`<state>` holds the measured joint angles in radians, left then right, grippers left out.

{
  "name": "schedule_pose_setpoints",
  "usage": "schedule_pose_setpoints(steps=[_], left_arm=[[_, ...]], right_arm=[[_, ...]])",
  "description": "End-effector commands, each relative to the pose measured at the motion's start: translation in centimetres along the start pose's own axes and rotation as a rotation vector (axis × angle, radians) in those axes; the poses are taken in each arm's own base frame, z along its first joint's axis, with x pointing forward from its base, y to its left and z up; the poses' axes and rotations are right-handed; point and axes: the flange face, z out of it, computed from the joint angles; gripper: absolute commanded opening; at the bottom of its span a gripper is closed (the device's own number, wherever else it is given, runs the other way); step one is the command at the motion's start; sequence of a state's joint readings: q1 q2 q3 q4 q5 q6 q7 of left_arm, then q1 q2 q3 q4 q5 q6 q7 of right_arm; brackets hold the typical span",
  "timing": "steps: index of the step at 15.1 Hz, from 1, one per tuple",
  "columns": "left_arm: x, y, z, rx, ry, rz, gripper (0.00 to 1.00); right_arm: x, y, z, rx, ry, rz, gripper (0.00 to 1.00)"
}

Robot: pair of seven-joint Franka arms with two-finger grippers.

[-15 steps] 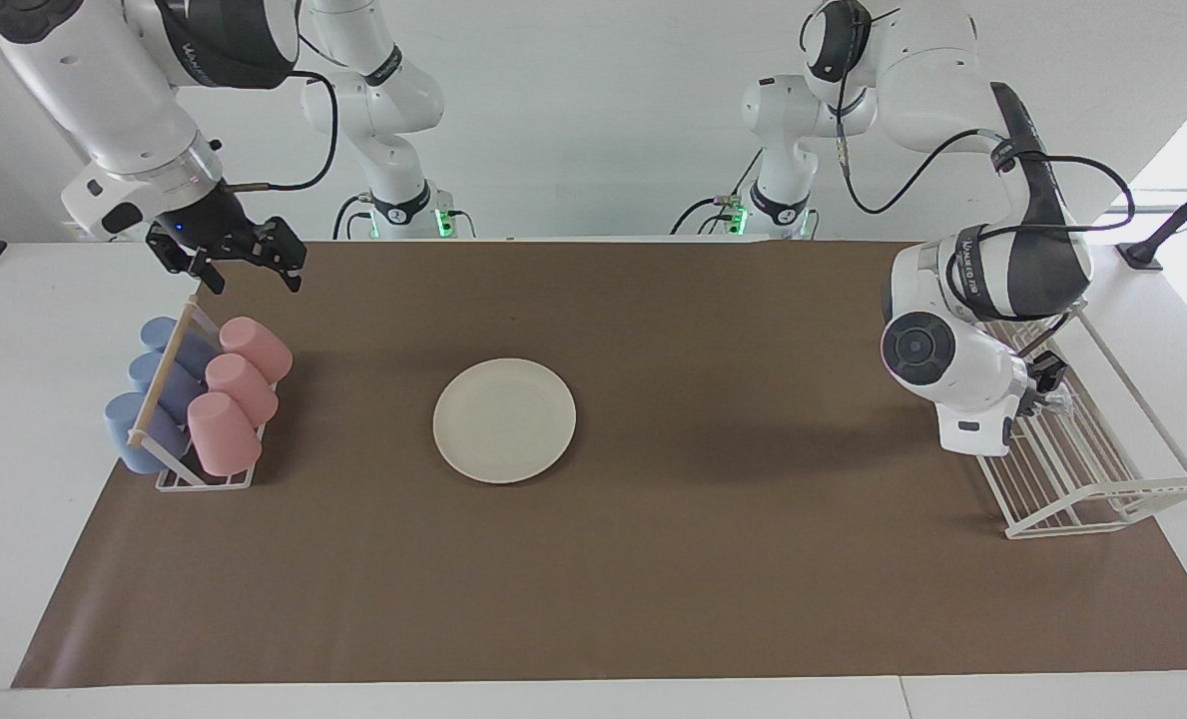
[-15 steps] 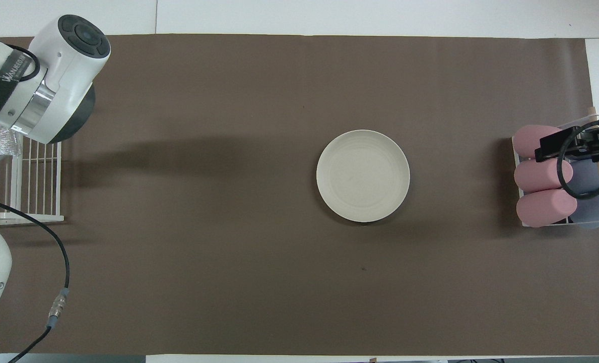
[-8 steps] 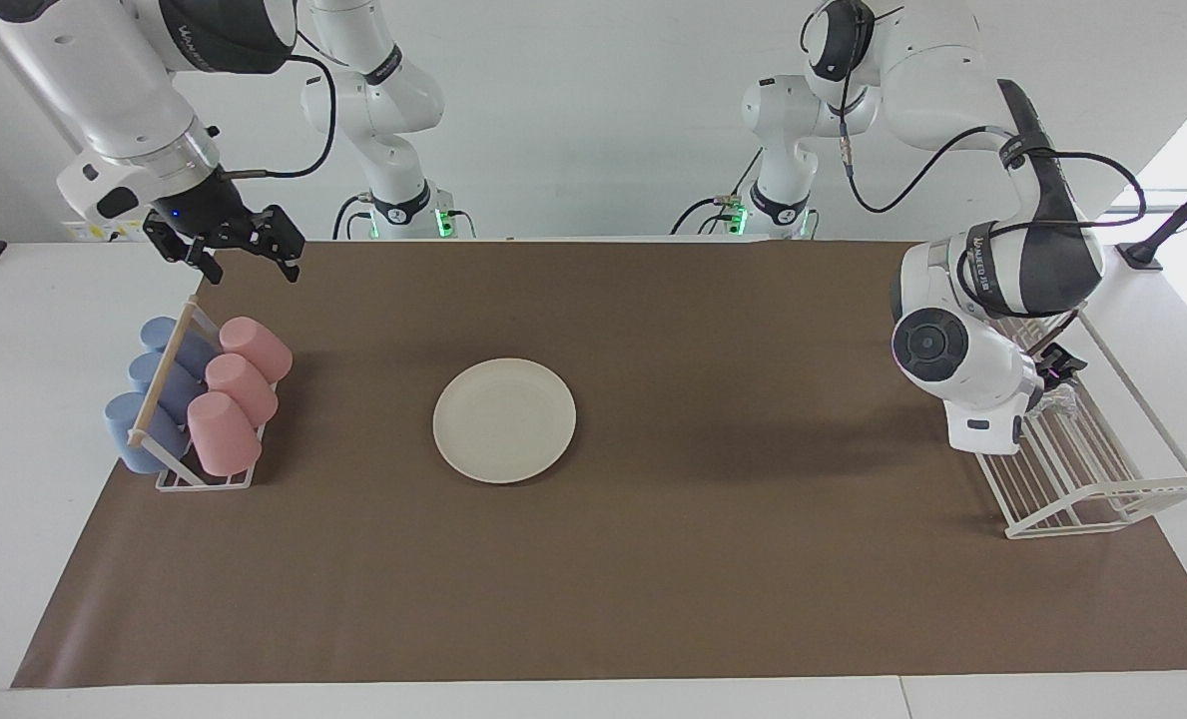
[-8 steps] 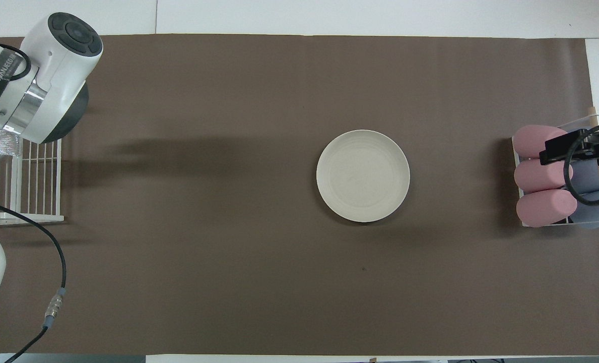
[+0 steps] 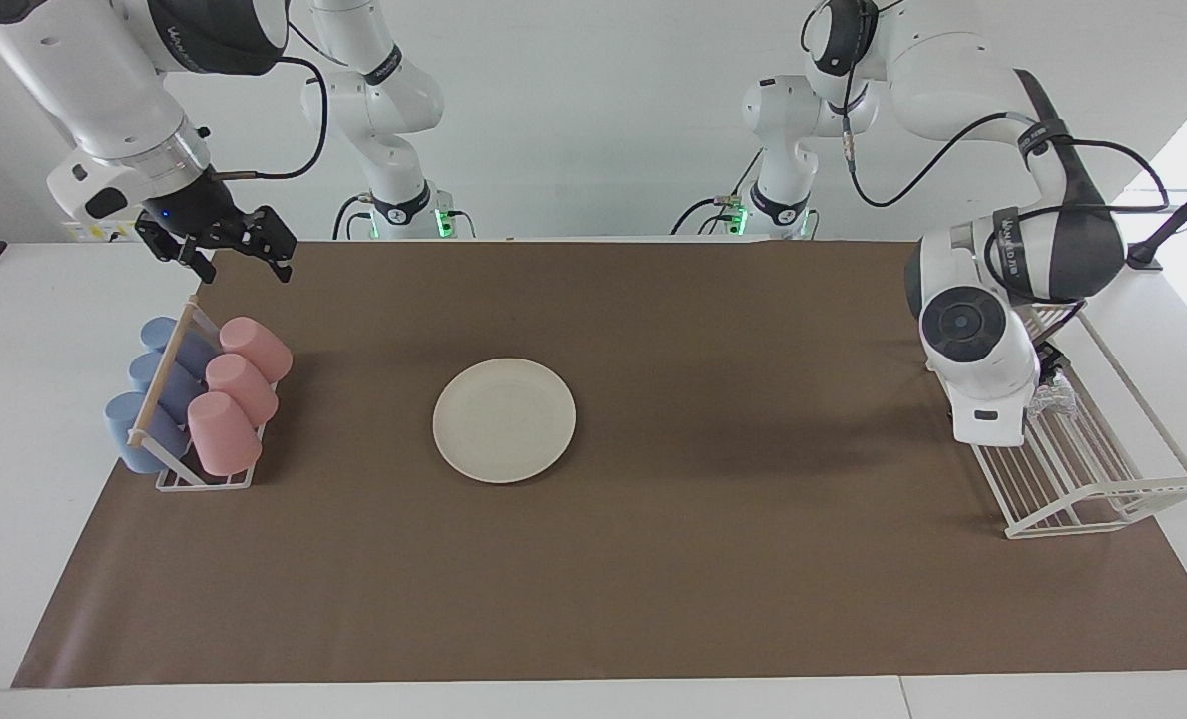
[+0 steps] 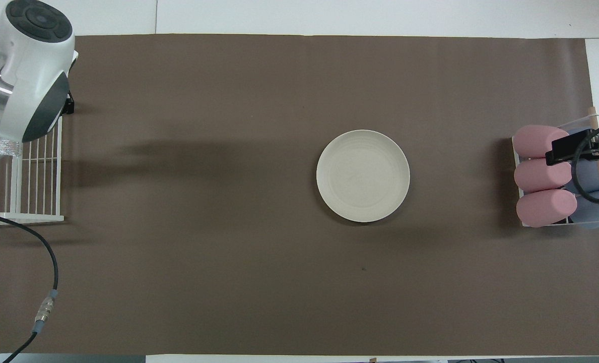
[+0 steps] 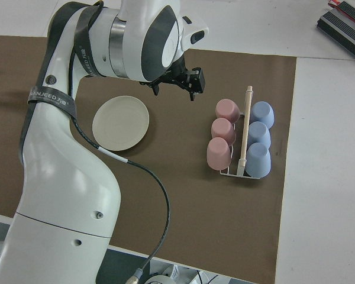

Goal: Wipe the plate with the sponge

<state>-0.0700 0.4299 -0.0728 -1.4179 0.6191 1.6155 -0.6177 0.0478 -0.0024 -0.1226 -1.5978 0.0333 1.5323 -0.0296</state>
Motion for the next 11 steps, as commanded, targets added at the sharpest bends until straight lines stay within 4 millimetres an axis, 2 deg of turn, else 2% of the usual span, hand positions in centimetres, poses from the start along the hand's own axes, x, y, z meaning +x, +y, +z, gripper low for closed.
schedule_pose_setpoints(steps=[1,4,6,9,11], left_arm=[[-0.4,-4.5,-2.7,-0.196,-0.05,-0.012,1.0],[-1.8,-7.0,-5.0,-0.383,-0.117,-0.002,1.0],[-3.6,-8.7,-5.7,-0.499,-0.159,0.032,1.0],[-8.3,-11.1,-6.8,-0.566,-0.138,0.202,1.0],[-11.7,-12.1,-7.5,-0.585,-0.136,0.233,1.0]], right_arm=[[-0.7,0.1,0.0,0.003,-0.007,-0.016,1.0],[-0.7,0.1,-0.1,0.003,-0.006,-0.033,1.0],[-0.7,0.0,0.0,0.005,-0.007,-0.033,1.0],[-0.7,0.0,-0.2,0.004,-0.003,-0.033,1.0],[-0.7,-0.1,-0.3,0.004,-0.003,-0.035,1.0]])
